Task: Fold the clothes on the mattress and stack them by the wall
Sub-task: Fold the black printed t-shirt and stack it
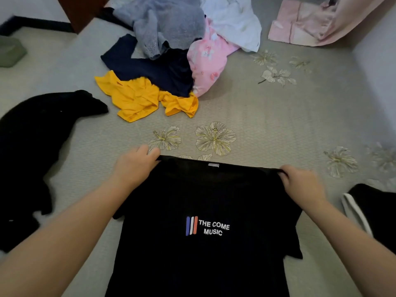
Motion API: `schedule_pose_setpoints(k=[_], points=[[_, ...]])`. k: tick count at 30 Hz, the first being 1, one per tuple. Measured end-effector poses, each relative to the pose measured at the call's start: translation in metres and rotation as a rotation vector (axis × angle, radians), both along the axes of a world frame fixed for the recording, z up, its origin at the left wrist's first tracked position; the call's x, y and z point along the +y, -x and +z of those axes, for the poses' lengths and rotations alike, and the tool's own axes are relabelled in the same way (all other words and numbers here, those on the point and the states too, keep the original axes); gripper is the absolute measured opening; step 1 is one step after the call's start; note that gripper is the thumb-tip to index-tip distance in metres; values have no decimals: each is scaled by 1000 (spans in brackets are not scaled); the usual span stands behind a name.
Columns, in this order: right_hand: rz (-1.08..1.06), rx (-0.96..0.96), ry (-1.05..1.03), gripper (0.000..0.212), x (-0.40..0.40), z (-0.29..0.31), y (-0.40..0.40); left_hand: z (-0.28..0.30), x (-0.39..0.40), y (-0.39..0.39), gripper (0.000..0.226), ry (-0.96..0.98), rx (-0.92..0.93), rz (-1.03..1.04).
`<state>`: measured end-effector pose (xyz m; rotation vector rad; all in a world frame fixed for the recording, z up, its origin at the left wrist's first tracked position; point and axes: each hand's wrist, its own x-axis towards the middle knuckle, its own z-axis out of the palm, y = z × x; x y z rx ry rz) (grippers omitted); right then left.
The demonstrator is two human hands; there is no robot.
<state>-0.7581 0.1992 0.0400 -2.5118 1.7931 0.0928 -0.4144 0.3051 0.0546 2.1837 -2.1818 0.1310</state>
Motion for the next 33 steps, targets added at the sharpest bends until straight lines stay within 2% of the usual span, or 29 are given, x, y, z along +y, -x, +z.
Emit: schedule_pose_setpoints(k=[2,5,6,8,10,13,15,18,21,25,27,30,33], points=[[-37,-90,31,16,-16,-4,-7,-10,-17,-8,28,93,33,0],[-75,-221,225,9,-35,-19,-25,-30,-46,-20,32,146,61,82],[-134,-230,236,12,-42,-27,-34,-38,-57,-23,27,139,66,116],[-263,-184,120,32,-54,-52,-53,-61,-75,-23,18,52,115,253],[-312,-134,13,47,-58,-81,-63,-82,-85,-13,41,-89,173,389],[-397,-187,16,46,-48,-114,-51,-110,-76,15,52,-125,231,283],[-570,-240,33,43,-39,-126,-24,-128,-63,41,51,-86,258,146],[-874,-350,-32,41,-29,-132,24,-148,-43,84,52,-115,296,57],[-828,-393,-147,35,-23,-133,46,-160,-30,117,52,-289,390,109],[-771,-362,-183,33,-26,-140,42,-172,-26,128,55,-302,349,150],[-801,-392,-139,31,-30,-139,45,-172,-27,128,65,-326,347,167],[-964,-613,37,29,-38,-130,62,-174,-27,130,72,-327,333,192],[-1022,-600,57,27,-36,-131,79,-175,-28,132,72,-315,317,189]])
